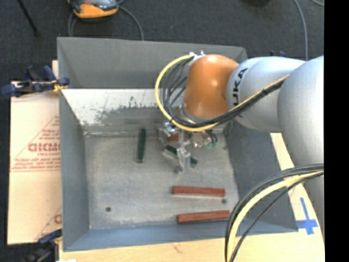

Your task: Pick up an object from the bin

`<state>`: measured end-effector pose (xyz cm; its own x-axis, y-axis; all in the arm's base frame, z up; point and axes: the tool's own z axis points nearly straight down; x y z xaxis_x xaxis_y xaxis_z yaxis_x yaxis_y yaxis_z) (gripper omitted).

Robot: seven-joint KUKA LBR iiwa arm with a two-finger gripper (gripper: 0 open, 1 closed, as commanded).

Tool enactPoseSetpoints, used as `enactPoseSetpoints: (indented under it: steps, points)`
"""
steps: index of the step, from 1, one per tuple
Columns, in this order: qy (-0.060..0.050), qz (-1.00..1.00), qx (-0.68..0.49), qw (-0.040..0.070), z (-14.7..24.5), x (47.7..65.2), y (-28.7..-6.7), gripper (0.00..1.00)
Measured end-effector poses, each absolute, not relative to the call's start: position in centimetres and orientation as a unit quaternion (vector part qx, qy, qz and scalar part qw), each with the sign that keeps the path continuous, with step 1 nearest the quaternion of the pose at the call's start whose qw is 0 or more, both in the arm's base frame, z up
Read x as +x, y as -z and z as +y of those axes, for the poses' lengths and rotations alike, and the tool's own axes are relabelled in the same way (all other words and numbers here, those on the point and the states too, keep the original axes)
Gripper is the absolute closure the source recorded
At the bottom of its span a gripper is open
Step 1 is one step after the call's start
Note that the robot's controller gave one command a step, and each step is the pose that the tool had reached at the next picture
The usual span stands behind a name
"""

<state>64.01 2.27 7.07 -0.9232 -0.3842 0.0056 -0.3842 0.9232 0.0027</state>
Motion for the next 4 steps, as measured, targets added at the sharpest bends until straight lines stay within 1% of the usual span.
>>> enactPoseSetpoints:
  steps: [1, 2, 3, 4]
  points:
    - [0.001, -0.981, 0.195, -0.004, 2.4, 64.4, -7.3, 1.00]
    - [0.001, -0.981, 0.194, 0.003, 2.3, 64.0, -7.1, 0.00]
    - [0.001, -0.981, 0.194, 0.003, 2.3, 64.0, -7.0, 0.00]
    - [0.002, -0.967, 0.255, 0.001, 0.8, 64.2, -7.1, 0.00]
